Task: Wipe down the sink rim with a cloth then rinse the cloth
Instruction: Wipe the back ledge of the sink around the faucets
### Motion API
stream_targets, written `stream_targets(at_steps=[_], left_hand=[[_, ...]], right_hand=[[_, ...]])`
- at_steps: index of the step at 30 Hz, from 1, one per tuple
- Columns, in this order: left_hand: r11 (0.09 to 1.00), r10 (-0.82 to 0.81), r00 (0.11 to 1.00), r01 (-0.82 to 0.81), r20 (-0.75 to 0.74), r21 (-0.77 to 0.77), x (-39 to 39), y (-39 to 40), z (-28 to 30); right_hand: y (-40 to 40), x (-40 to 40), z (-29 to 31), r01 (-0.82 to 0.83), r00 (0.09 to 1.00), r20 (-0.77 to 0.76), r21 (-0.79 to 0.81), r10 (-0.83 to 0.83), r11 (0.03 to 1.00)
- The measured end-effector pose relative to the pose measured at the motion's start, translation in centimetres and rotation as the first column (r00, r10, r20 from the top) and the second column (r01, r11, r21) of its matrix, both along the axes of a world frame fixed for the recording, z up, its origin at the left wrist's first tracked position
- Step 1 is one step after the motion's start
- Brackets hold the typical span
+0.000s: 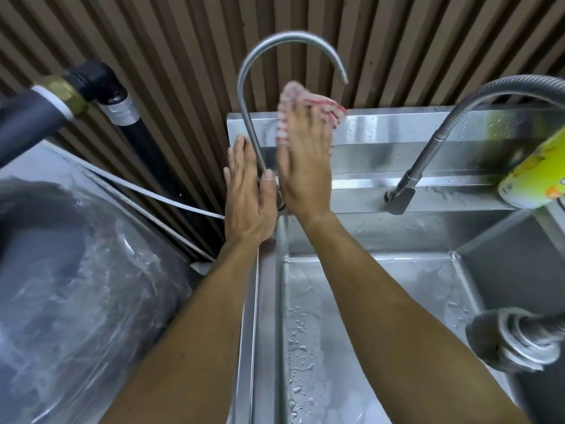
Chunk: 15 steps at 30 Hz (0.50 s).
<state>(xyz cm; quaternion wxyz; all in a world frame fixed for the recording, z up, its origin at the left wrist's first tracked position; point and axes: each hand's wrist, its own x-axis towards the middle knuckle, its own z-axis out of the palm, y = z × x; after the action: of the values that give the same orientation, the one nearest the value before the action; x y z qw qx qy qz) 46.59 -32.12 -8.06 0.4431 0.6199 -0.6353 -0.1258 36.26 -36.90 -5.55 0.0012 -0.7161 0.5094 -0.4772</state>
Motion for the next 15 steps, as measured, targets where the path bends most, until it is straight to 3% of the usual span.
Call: stream_targets(at_steps=[2, 4, 5, 8, 9, 13, 15], left_hand=[[1.0, 0.008, 1.0, -0.009, -0.008, -0.015, 0.1, -0.1, -0.1], [1.0, 0.015, 1.0, -0.015, 0.002, 0.0, 0.1, -0.3, -0.1], [1.0, 0.018, 1.0, -0.018, 0.006, 0.014, 0.0, -0.3, -0.1], [0.999, 0.02, 1.0, -0.021, 0.021, 0.041, -0.2, -0.4, -0.1], [0.999, 0.022, 0.999, -0.023, 0.025, 0.039, -0.2, -0.5, -0.1], [0.999, 0.027, 1.0, -0.027, -0.009, 0.022, -0.1, -0.5, 0.0], [1.0, 0.024, 0.999, -0.024, -0.028, 0.016, -0.3, -0.5, -0.1]], right_hand=[[-1.1, 0.0, -1.7, 0.051, 0.938, -0.339, -0.059, -0.068, 0.997], [-1.7, -1.2, -2.4, 0.003, 0.875, -0.481, -0.112, -0.057, 0.994], [-2.0, -2.2, -2.5, 0.007, 0.872, -0.485, -0.132, -0.071, 0.991], [-2.4, -4.5, -1.9, 0.238, 0.94, -0.212, -0.157, -0.268, 0.959], [-2.4, -4.4, -1.6, 0.248, 0.943, -0.189, -0.152, -0.275, 0.957], [-2.5, -2.0, -0.8, -0.106, 0.836, -0.548, -0.206, -0.024, 0.973], [-3.2, -2.3, -0.6, -0.188, 0.793, -0.609, -0.208, 0.023, 0.96]])
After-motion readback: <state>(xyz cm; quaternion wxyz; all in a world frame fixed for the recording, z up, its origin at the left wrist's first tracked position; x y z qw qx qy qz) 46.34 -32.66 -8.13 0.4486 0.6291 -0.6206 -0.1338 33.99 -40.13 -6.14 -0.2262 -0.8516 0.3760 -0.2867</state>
